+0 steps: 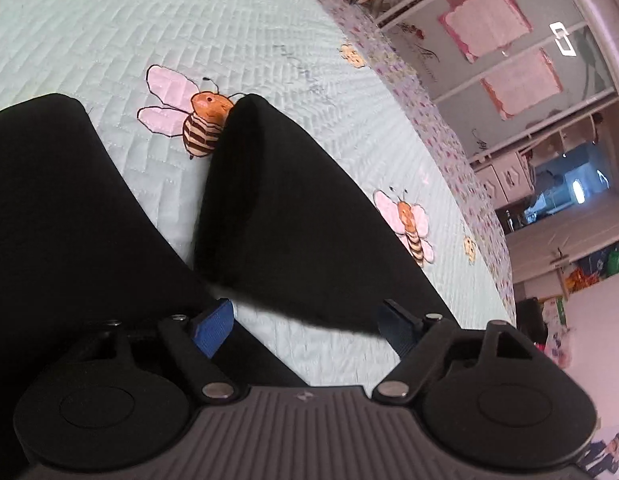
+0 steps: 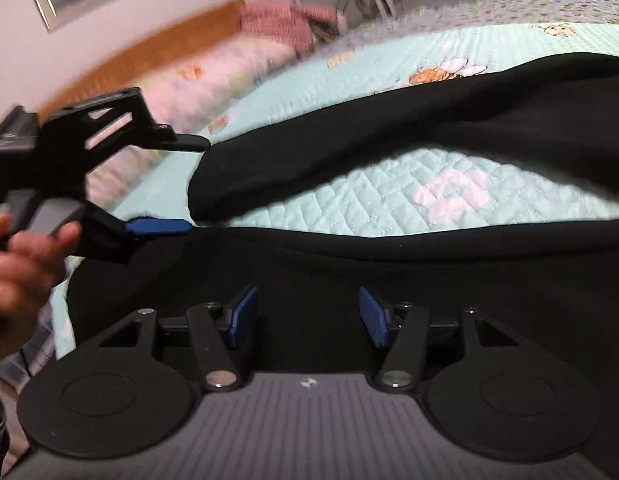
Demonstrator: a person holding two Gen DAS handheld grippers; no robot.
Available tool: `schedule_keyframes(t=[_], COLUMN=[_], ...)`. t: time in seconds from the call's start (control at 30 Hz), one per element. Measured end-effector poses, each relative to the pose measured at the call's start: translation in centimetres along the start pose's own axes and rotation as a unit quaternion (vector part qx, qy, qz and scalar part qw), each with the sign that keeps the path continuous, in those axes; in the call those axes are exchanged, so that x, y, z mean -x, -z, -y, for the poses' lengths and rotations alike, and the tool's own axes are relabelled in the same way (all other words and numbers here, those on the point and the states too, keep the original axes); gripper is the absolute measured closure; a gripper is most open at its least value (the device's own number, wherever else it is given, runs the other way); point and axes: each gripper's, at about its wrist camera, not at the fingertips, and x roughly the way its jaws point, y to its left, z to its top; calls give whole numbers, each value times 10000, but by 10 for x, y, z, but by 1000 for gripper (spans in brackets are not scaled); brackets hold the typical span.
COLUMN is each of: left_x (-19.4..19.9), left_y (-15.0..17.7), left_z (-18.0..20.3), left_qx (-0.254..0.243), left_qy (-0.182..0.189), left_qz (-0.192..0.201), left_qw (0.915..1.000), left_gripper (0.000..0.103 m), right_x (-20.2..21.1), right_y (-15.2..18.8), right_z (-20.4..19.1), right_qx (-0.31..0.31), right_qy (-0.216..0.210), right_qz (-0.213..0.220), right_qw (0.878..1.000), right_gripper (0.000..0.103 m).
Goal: Fold clothes
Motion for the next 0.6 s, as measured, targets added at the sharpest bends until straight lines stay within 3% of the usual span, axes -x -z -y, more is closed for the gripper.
schedule_keyframes(t=[0.1, 0.3, 0.6], left_x=[-14, -11, -20], left_y=[-9, -12, -13], left_z=[-14, -28, -21], left_qx=[407, 924, 806], left_qy=[140, 447, 206], left_qz=[-262, -254, -186], left_qw=[9987, 9944, 9964], left_gripper=[21, 21, 21], right_x=[-4, -4, 1], right_y=[0, -1, 1], right_z=[3, 22, 24], right_qx=[-97, -500, -587], right_qy=[-139, -541, -624], right_qz=[91, 307, 361], right_qw=[9998, 9968, 9957], right_gripper=[39, 37, 37])
